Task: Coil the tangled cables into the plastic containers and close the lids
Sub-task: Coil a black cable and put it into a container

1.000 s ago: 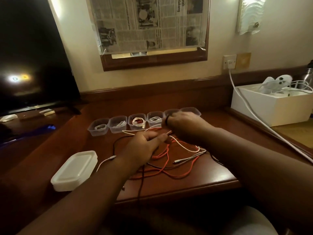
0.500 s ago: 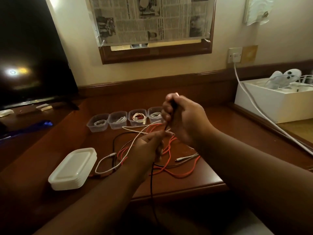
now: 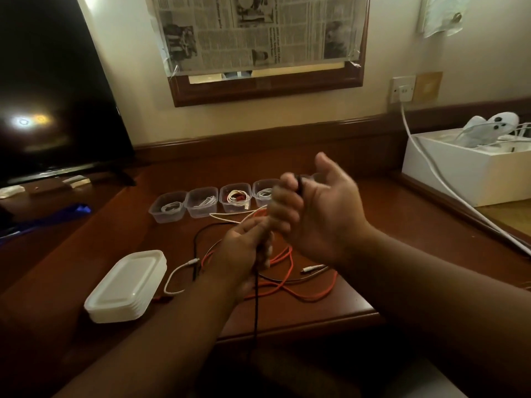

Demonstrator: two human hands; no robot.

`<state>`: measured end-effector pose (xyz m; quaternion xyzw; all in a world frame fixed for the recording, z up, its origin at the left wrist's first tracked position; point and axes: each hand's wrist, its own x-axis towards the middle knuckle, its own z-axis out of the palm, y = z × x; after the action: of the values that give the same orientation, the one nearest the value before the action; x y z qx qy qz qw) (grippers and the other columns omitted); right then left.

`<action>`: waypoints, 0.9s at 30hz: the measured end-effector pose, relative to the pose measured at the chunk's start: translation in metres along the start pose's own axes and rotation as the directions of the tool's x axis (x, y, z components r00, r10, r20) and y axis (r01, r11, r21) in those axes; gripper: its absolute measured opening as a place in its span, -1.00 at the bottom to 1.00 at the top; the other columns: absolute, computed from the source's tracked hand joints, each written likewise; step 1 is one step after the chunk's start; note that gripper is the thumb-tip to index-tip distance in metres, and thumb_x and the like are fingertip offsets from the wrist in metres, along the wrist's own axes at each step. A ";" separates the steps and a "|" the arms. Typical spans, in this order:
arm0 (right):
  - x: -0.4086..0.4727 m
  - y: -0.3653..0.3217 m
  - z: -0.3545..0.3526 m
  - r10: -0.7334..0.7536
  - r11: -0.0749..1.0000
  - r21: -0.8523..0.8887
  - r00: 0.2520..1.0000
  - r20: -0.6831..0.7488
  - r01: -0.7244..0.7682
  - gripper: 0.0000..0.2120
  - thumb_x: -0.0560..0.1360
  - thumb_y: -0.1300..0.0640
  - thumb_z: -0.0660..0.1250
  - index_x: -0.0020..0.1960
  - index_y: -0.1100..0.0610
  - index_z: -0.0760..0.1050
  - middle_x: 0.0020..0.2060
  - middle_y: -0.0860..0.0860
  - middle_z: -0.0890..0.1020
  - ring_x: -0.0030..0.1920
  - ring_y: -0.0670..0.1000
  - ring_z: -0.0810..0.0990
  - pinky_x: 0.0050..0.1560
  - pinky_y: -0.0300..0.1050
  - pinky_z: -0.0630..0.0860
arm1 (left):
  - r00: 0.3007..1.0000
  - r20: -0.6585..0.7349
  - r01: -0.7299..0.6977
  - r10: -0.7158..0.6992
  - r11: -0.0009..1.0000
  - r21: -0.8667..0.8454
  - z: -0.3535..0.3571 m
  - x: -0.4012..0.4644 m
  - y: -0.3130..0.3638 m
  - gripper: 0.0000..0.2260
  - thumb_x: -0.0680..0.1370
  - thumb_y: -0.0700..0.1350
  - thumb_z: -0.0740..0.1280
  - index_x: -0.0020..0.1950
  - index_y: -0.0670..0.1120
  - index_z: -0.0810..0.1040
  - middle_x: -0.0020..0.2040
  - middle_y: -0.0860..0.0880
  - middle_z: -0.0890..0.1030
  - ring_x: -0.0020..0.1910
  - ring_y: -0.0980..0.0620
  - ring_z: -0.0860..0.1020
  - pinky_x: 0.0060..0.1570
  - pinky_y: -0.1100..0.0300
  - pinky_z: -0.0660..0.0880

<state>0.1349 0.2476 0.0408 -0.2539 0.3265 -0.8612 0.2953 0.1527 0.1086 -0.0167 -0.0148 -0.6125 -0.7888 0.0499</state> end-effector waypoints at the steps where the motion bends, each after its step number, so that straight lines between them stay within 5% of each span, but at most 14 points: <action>1: 0.004 -0.004 -0.001 -0.097 0.993 -0.070 0.995 -0.037 0.094 -0.41 0.56 -0.34 -0.10 -0.22 0.14 0.36 -0.41 0.02 0.31 -0.41 0.00 0.33 -0.33 -0.11 0.29 | 1.000 0.020 0.001 -0.002 0.999 0.039 0.003 -0.001 -0.003 -0.89 0.46 -0.05 0.38 -0.19 -0.04 0.68 -0.45 0.01 0.36 -0.53 0.12 0.23 -0.51 0.27 0.15; 3: 0.012 -0.009 -0.010 -0.295 0.859 -0.463 0.950 -0.102 0.217 -0.43 0.59 -0.32 -0.11 -0.18 0.12 0.37 -0.38 0.02 0.37 -0.36 0.00 0.37 -0.30 -0.10 0.33 | 0.999 0.025 -0.023 0.019 0.989 0.147 0.007 -0.003 -0.005 -0.84 0.55 -0.10 0.36 -0.15 -0.01 0.73 -0.44 0.00 0.37 -0.52 0.11 0.23 -0.50 0.25 0.15; 4: 0.014 -0.009 -0.018 -0.389 0.654 -0.723 0.919 -0.069 0.222 -0.46 0.59 -0.31 -0.09 -0.18 0.10 0.38 -0.36 0.02 0.40 -0.36 0.00 0.38 -0.30 -0.11 0.35 | 0.999 0.015 -0.050 0.048 0.976 0.212 0.007 -0.004 -0.003 -0.82 0.57 -0.11 0.36 -0.16 0.00 0.73 -0.44 0.00 0.38 -0.51 0.11 0.24 -0.51 0.25 0.16; 6: 0.012 -0.007 -0.032 -0.405 -0.065 -0.993 0.907 0.116 0.098 -0.50 0.55 -0.34 -0.05 -0.19 0.03 0.37 -0.33 0.00 0.45 -0.35 -0.01 0.41 -0.30 -0.13 0.33 | 0.989 0.036 -0.144 0.140 0.923 0.357 0.004 -0.005 0.006 -0.85 0.56 -0.11 0.37 -0.15 -0.03 0.72 -0.45 0.03 0.44 -0.50 0.12 0.31 -0.49 0.28 0.25; 8: 0.006 0.000 -0.042 -0.255 -0.501 -0.866 0.956 0.144 -0.003 -0.45 0.53 -0.41 -0.13 -0.25 0.00 0.33 -0.35 -0.02 0.44 -0.36 -0.03 0.42 -0.35 -0.09 0.32 | 0.964 0.074 -0.257 0.255 0.832 0.491 -0.001 -0.003 0.015 -0.88 0.55 -0.13 0.38 -0.10 -0.10 0.70 -0.39 0.01 0.59 -0.43 0.17 0.48 -0.38 0.34 0.40; 10: -0.001 0.008 -0.040 -0.173 -0.407 -0.912 0.985 0.019 -0.054 -0.36 0.51 -0.45 -0.21 -0.32 0.02 0.32 -0.42 -0.04 0.41 -0.40 0.02 0.39 -0.34 -0.05 0.32 | 0.954 0.053 -0.279 0.296 0.803 0.527 -0.008 0.000 0.022 -0.90 0.54 -0.16 0.40 -0.10 -0.17 0.67 -0.36 -0.03 0.61 -0.41 0.19 0.51 -0.35 0.37 0.42; 12: -0.004 0.013 -0.032 -0.036 0.162 -0.979 0.991 -0.130 -0.122 -0.32 0.46 -0.45 -0.19 -0.38 0.08 0.32 -0.50 -0.02 0.35 -0.47 0.04 0.29 -0.38 -0.07 0.27 | 0.975 0.000 -0.205 0.223 0.896 0.394 -0.011 0.003 0.023 -0.88 0.49 -0.13 0.43 -0.15 -0.18 0.62 -0.49 0.03 0.49 -0.53 0.19 0.40 -0.49 0.35 0.33; 14: -0.007 0.011 -0.019 0.144 0.736 -0.648 0.981 -0.133 -0.196 -0.30 0.43 -0.49 -0.17 -0.40 0.10 0.28 -0.54 -0.02 0.25 -0.53 0.00 0.17 -0.48 -0.16 0.17 | 0.996 -0.045 -0.075 0.080 0.992 0.106 -0.009 0.005 0.018 -0.86 0.39 -0.06 0.44 -0.21 -0.12 0.59 -0.52 0.04 0.37 -0.59 0.17 0.28 -0.57 0.31 0.19; 17: -0.005 0.002 -0.004 0.004 0.995 -0.099 0.999 -0.050 -0.009 -0.29 0.48 -0.49 -0.15 -0.33 0.13 0.29 -0.49 0.00 0.23 -0.50 -0.01 0.22 -0.44 -0.17 0.22 | 0.998 -0.057 0.031 -0.035 0.998 -0.058 -0.001 0.001 0.002 -0.87 0.38 -0.02 0.41 -0.32 -0.04 0.60 -0.46 0.02 0.29 -0.56 0.15 0.19 -0.54 0.30 0.07; 19: 0.002 -0.002 -0.005 -0.215 0.964 -0.179 0.974 -0.077 0.199 -0.33 0.53 -0.44 -0.16 -0.25 0.13 0.33 -0.41 0.04 0.30 -0.41 0.02 0.31 -0.34 -0.11 0.30 | 0.999 -0.020 0.048 -0.047 0.998 0.050 0.006 -0.008 -0.006 -0.88 0.41 -0.01 0.42 -0.21 -0.05 0.66 -0.44 0.01 0.31 -0.53 0.13 0.20 -0.52 0.28 0.11; 21: 0.007 -0.005 -0.013 -0.410 0.753 -0.585 0.910 -0.058 0.302 -0.40 0.55 -0.37 -0.09 -0.21 0.12 0.37 -0.36 0.07 0.38 -0.36 0.08 0.36 -0.30 -0.09 0.34 | 1.000 0.011 0.011 -0.013 0.982 0.188 0.012 -0.016 -0.007 -0.81 0.45 -0.04 0.42 -0.03 -0.11 0.68 -0.48 0.06 0.39 -0.52 0.14 0.27 -0.51 0.31 0.20; 23: 0.007 -0.004 -0.024 -0.452 0.111 -0.979 0.886 0.102 0.169 -0.43 0.50 -0.38 -0.06 -0.21 0.10 0.39 -0.36 0.07 0.44 -0.37 0.08 0.39 -0.33 -0.09 0.35 | 0.995 0.043 -0.102 0.093 0.944 0.313 0.011 -0.016 0.000 -0.86 0.55 -0.15 0.37 0.03 -0.16 0.67 -0.52 0.15 0.46 -0.55 0.23 0.37 -0.50 0.41 0.28; 25: 0.004 0.002 -0.037 -0.284 -0.434 -0.900 0.943 0.173 0.035 -0.44 0.50 -0.40 -0.14 -0.28 0.01 0.33 -0.41 -0.02 0.43 -0.42 -0.02 0.39 -0.39 -0.13 0.31 | 0.969 0.070 -0.242 0.238 0.852 0.465 0.005 -0.011 0.010 -0.90 0.55 -0.14 0.38 -0.05 -0.11 0.68 -0.47 0.12 0.55 -0.50 0.26 0.46 -0.42 0.43 0.36; 27: -0.002 0.008 -0.038 -0.229 -0.386 -0.922 0.970 0.079 -0.016 -0.39 0.55 -0.41 -0.17 -0.37 0.00 0.29 -0.48 -0.06 0.39 -0.47 -0.03 0.33 -0.41 -0.12 0.24 | 0.946 0.053 -0.302 0.321 0.807 0.508 -0.004 -0.004 0.018 -0.84 0.44 0.00 0.43 -0.12 -0.07 0.68 -0.36 0.04 0.62 -0.42 0.22 0.52 -0.35 0.36 0.42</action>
<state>0.1148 0.2593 0.0094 -0.3514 0.8886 -0.2505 -0.1553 0.1590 0.1006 -0.0002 -0.0872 -0.7872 -0.5797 0.1915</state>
